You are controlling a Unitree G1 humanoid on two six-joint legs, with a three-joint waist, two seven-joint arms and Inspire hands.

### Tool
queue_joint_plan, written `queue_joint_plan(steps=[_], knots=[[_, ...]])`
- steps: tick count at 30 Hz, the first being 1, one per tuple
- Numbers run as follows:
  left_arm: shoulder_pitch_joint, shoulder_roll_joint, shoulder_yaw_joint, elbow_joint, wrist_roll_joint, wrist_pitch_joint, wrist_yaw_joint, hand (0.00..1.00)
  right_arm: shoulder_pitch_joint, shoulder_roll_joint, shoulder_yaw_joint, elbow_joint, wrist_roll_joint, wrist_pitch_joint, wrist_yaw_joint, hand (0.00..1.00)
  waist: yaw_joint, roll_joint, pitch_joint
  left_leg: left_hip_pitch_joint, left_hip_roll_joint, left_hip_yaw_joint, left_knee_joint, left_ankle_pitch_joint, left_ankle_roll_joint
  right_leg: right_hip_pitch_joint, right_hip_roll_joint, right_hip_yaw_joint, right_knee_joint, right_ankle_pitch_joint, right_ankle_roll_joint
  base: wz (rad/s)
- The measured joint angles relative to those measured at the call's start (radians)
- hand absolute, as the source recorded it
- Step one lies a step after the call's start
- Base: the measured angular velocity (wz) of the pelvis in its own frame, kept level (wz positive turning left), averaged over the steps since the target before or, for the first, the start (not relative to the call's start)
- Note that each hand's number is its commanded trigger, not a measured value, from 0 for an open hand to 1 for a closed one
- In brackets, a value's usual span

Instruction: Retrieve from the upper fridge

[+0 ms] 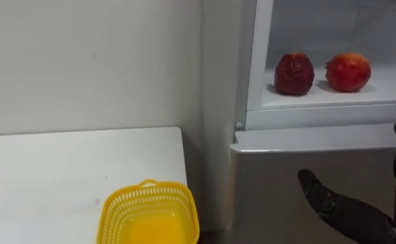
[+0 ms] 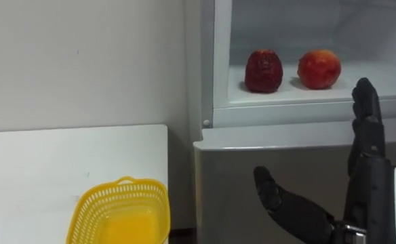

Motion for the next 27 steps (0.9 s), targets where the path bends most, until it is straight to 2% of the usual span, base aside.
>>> queue_joint_plan(steps=[3,7,14,20,22,27], knots=[[0.007,0.000,0.007,-0.024,0.023,0.007,-0.020,0.00,-0.016,-0.026,-0.011,0.005,0.020,0.000,0.022,0.00,0.002,-0.004,-0.0018,0.000,0.002,-0.004,0.000,0.000,0.000,0.007,0.000,-0.006,0.000,0.000,-0.001,0.05],[0.007,0.000,0.028,-0.029,0.054,0.027,-0.040,0.00,-0.080,-0.031,-0.053,0.049,0.035,0.004,0.034,0.00,-0.001,-0.015,-0.0016,0.001,-0.003,-0.021,0.007,0.000,0.000,0.017,-0.002,-0.022,-0.003,0.001,-0.001,0.11],[0.004,0.003,0.045,-0.033,0.101,0.042,-0.070,0.00,-0.187,-0.050,-0.102,0.164,0.083,0.012,0.056,0.00,0.006,-0.037,0.0017,0.018,-0.002,-0.039,0.011,0.000,-0.001,0.048,-0.001,-0.035,-0.025,0.002,-0.003,0.09],[0.001,0.003,0.044,-0.033,0.104,0.050,-0.076,0.00,-0.266,-0.078,-0.120,0.238,0.126,0.014,0.061,0.00,0.022,-0.050,-0.0039,0.014,-0.003,-0.051,0.012,0.000,-0.001,0.058,0.000,-0.043,-0.038,0.009,0.000,0.03],[0.000,0.003,0.063,-0.035,0.137,0.059,-0.076,0.00,-0.296,-0.099,-0.122,0.273,0.129,0.038,0.061,0.00,0.027,-0.051,-0.0044,0.018,-0.004,-0.059,0.014,0.000,-0.001,0.063,-0.001,-0.050,-0.037,0.010,0.000,0.08],[-0.005,0.001,0.102,-0.060,0.171,0.086,-0.080,0.00,-0.320,-0.104,-0.127,0.277,0.124,0.076,0.062,0.00,0.047,-0.054,-0.0044,0.021,-0.003,-0.066,0.019,0.000,-0.001,0.068,-0.002,-0.060,-0.038,0.010,0.000,0.05]])
